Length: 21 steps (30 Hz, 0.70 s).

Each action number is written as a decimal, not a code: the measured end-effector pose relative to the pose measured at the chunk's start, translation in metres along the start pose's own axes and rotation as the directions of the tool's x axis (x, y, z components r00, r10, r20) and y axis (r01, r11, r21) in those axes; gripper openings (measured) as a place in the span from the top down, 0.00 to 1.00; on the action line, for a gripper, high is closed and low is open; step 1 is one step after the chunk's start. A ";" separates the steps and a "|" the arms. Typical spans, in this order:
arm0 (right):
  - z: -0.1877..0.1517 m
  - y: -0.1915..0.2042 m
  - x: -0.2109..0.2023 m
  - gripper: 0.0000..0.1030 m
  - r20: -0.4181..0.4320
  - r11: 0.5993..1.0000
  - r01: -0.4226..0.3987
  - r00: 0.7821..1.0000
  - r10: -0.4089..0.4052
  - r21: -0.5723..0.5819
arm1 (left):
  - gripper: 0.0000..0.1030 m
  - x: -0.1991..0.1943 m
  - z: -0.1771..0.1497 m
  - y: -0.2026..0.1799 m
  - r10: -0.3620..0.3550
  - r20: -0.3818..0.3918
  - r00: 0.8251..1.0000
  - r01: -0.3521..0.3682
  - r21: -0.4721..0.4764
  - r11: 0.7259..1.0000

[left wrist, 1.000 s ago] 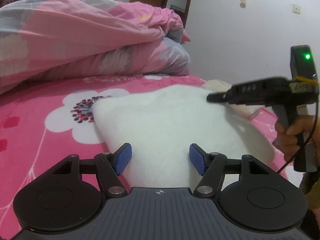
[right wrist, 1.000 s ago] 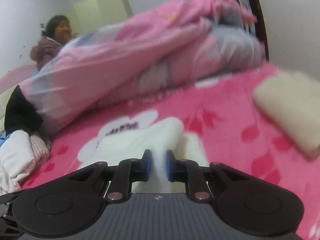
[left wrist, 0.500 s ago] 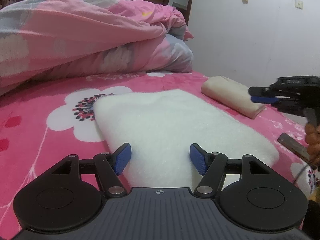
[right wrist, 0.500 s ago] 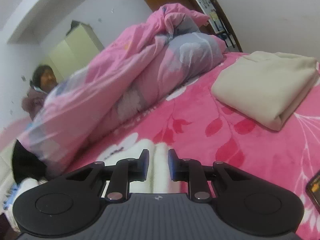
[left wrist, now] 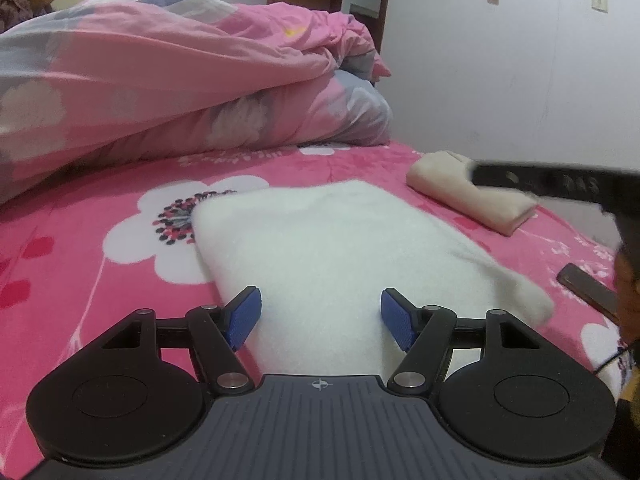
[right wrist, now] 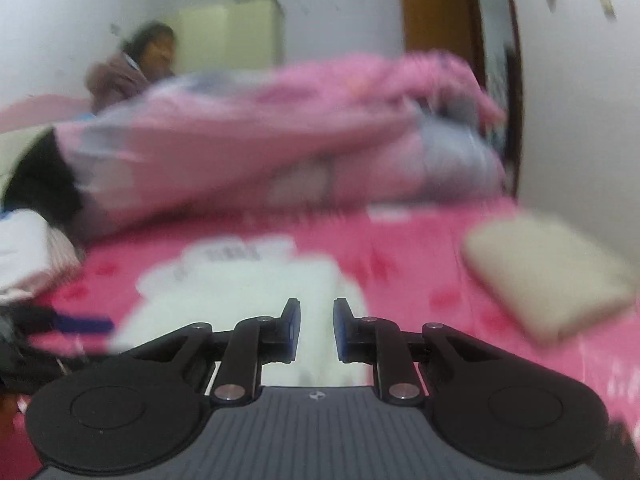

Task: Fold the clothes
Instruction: 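Press the right gripper along the folded white sweater to smooth it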

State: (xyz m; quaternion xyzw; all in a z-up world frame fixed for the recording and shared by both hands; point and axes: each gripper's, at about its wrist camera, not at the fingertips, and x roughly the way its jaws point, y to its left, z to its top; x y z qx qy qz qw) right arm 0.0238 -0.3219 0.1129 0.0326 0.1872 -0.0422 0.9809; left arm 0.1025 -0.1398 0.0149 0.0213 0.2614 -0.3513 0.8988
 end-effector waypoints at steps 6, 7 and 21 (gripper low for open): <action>-0.038 0.034 0.086 0.83 -0.182 0.974 0.042 0.980 -0.084 -0.223 | 0.35 -0.002 -0.013 -0.001 -0.006 -0.022 1.000 0.005 -0.055 0.998; -0.036 0.036 0.089 0.83 -0.183 0.971 0.047 0.979 -0.092 -0.234 | 0.35 -0.002 -0.014 0.000 -0.007 -0.023 1.000 0.005 -0.057 0.998; -0.003 0.015 0.163 0.85 -0.299 0.986 0.092 0.945 -0.131 -0.142 | 0.34 -0.001 -0.021 0.011 -0.041 -0.024 0.999 0.038 -0.130 0.991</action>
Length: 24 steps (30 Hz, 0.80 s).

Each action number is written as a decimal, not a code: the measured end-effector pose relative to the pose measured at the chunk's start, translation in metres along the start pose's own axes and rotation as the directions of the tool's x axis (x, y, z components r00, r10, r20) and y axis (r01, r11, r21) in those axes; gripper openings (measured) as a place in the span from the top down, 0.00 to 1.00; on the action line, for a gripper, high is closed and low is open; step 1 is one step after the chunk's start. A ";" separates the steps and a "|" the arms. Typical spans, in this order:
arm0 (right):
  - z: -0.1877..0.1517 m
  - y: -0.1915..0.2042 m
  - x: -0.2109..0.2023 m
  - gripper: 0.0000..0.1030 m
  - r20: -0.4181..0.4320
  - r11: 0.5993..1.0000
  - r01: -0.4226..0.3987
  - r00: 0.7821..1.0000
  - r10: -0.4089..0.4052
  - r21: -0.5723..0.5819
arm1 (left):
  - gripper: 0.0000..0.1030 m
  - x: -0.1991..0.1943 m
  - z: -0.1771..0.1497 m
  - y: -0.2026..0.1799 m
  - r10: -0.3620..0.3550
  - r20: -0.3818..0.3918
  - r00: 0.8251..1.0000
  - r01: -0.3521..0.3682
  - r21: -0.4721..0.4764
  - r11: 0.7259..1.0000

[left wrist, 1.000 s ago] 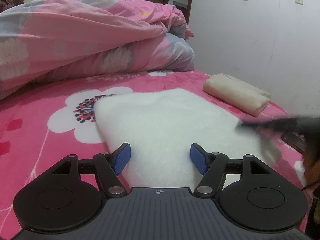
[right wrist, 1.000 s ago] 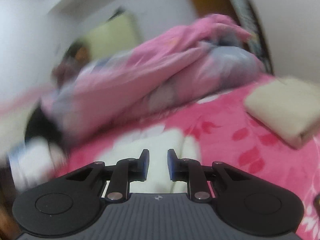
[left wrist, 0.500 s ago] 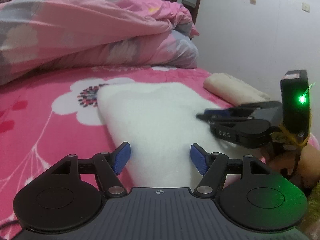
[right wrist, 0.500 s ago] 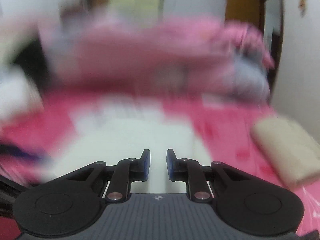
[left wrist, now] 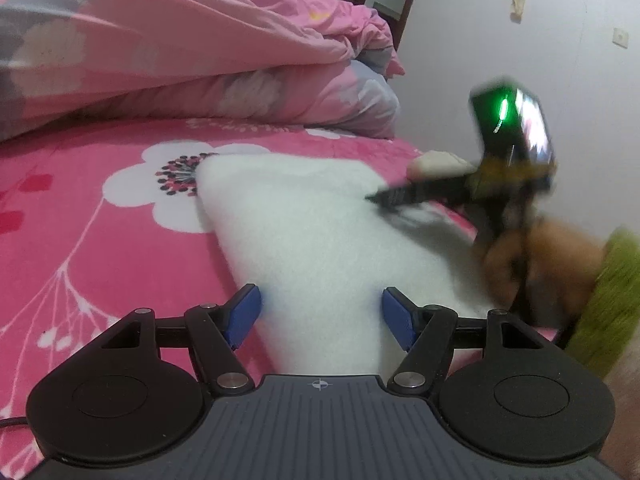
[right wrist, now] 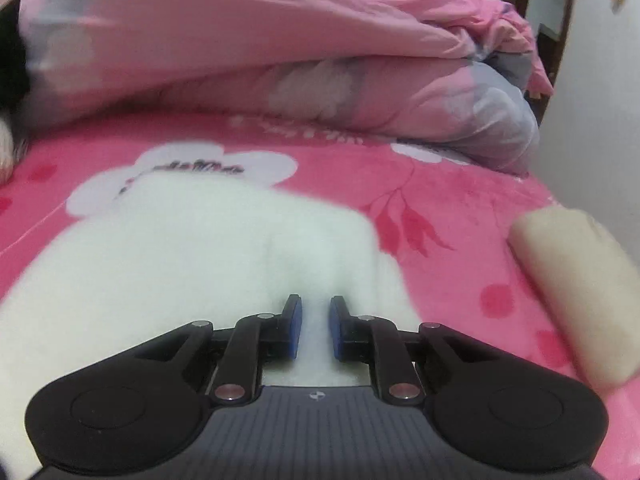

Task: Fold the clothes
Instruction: 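Press the right gripper along the folded white sweater to smooth it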

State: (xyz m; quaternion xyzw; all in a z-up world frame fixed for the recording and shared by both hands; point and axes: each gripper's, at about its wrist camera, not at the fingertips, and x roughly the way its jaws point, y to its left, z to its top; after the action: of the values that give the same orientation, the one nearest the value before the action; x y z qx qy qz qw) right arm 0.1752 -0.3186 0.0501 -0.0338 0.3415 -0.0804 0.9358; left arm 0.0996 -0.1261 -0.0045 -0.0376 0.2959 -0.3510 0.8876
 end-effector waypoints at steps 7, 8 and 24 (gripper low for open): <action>0.036 0.006 -0.022 0.84 0.053 0.999 -0.045 0.998 0.044 0.024 | 0.34 -0.001 -0.005 0.007 -0.031 0.000 1.000 0.031 -0.044 0.999; 0.031 0.008 -0.008 0.83 0.029 0.999 -0.040 0.999 0.040 0.018 | 0.34 -0.001 -0.005 0.007 -0.037 -0.002 0.999 0.037 -0.045 0.998; 0.022 0.068 0.033 0.82 -0.030 0.971 -0.204 0.979 0.202 -0.124 | 0.34 0.002 -0.011 0.022 -0.091 -0.016 0.996 0.088 -0.122 0.989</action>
State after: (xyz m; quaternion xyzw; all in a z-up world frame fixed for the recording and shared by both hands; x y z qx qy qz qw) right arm 0.2223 -0.2574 0.0379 -0.0572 0.3554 0.0373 0.9322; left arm 0.1075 -0.1095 -0.0209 -0.1008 0.3243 -0.3724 0.8637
